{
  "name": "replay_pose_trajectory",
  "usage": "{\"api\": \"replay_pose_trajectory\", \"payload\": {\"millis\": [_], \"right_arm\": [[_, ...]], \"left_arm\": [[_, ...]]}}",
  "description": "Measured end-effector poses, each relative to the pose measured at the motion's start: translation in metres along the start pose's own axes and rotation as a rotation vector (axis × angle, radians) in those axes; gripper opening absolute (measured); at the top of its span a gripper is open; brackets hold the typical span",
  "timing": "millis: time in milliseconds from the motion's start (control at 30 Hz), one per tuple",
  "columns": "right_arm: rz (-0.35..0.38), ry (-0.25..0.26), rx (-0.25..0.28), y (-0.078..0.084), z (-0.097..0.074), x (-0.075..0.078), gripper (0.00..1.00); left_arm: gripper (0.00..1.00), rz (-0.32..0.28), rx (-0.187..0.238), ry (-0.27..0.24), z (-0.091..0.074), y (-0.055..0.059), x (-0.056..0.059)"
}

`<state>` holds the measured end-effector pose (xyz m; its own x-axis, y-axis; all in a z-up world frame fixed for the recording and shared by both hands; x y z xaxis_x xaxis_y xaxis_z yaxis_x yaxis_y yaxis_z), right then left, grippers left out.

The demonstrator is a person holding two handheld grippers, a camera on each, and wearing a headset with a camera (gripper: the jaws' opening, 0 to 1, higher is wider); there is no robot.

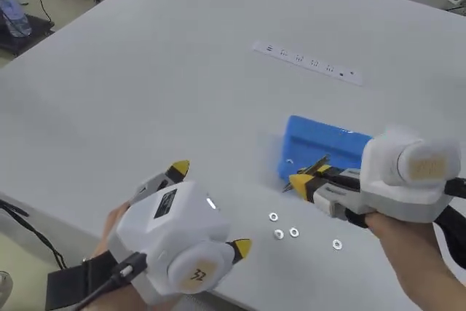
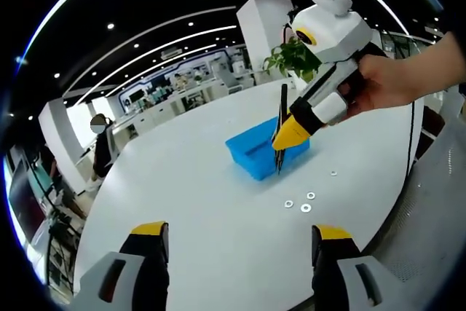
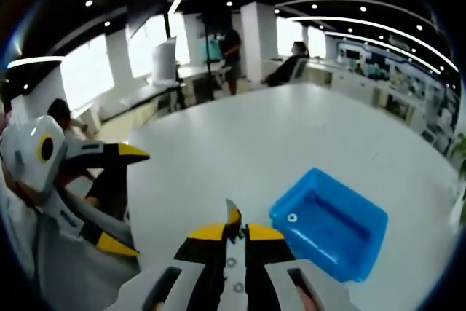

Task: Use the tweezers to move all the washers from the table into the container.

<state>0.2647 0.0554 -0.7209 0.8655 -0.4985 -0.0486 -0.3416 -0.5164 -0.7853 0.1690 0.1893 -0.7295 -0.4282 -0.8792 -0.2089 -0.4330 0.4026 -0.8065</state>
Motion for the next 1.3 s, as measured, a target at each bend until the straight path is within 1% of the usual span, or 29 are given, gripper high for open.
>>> {"api": "replay_pose_trajectory", "payload": {"millis": [33,100,200,333,400,433,467,667,767,933,967,1000,1100,1200,1300], "right_arm": [[0.003,-0.006,-0.013,0.003,0.001,-0.002,0.05],[-0.004,0.001,-0.026,0.008,0.005,-0.004,0.05],[0.003,-0.001,-0.051,0.014,0.011,-0.001,0.05],[-0.01,0.006,-0.094,0.022,0.02,0.005,0.05],[0.004,0.007,-0.089,0.023,0.021,0.008,0.05],[0.037,-0.004,-0.09,0.023,0.023,0.008,0.05],[0.051,-0.009,-0.091,0.023,0.024,0.009,0.05],[0.041,-0.004,-0.115,0.03,0.032,0.012,0.06],[0.038,-0.003,-0.118,0.031,0.034,0.014,0.06],[0.029,-0.001,-0.128,0.032,0.038,0.012,0.06],[0.023,-0.002,-0.138,0.034,0.04,0.011,0.06],[0.008,0.002,-0.116,0.033,0.041,0.011,0.05],[-0.038,0.008,-0.132,0.033,0.042,0.011,0.05],[-0.039,0.013,-0.128,0.034,0.042,0.01,0.05],[-0.09,0.016,-0.131,0.034,0.043,0.007,0.04]], "left_arm": [[0.81,-0.011,0.0,0.006,0.0,0.0,0.0],[0.82,-0.013,0.0,0.003,0.0,0.001,-0.001],[0.83,-0.014,0.002,0.004,0.0,0.0,-0.001],[0.82,-0.006,-0.007,0.005,0.001,0.001,0.0],[0.83,-0.005,-0.008,0.006,0.001,0.001,0.0],[0.83,-0.005,-0.01,0.007,0.001,0.001,0.0],[0.83,-0.005,-0.009,0.007,0.001,0.001,0.0],[0.83,-0.002,-0.014,0.009,0.001,0.002,0.0],[0.83,-0.001,-0.014,0.007,0.001,0.002,0.0],[0.83,0.005,-0.022,0.012,0.002,0.003,0.001],[0.83,0.004,-0.02,0.014,0.002,0.003,0.001],[0.83,0.003,-0.018,0.015,0.002,0.002,0.001],[0.82,0.002,-0.015,0.012,0.001,0.002,0.001],[0.82,0.002,-0.012,0.012,0.001,0.002,0.001],[0.82,0.007,-0.016,0.013,0.002,0.002,0.001]]}}
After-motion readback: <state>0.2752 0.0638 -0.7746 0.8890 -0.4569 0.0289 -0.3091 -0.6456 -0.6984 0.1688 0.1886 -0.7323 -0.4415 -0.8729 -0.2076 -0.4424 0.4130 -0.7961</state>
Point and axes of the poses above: the centre of the closed fingertips' face, and the gripper's own axes: z roughly forward along the fingers, x roughly to its right, y roughly out of its underside, the point moved 7 cm from there along -z, roughly backward along the fingers, and after that the axes turned 5 degrees about y, right-handed, at the moved point
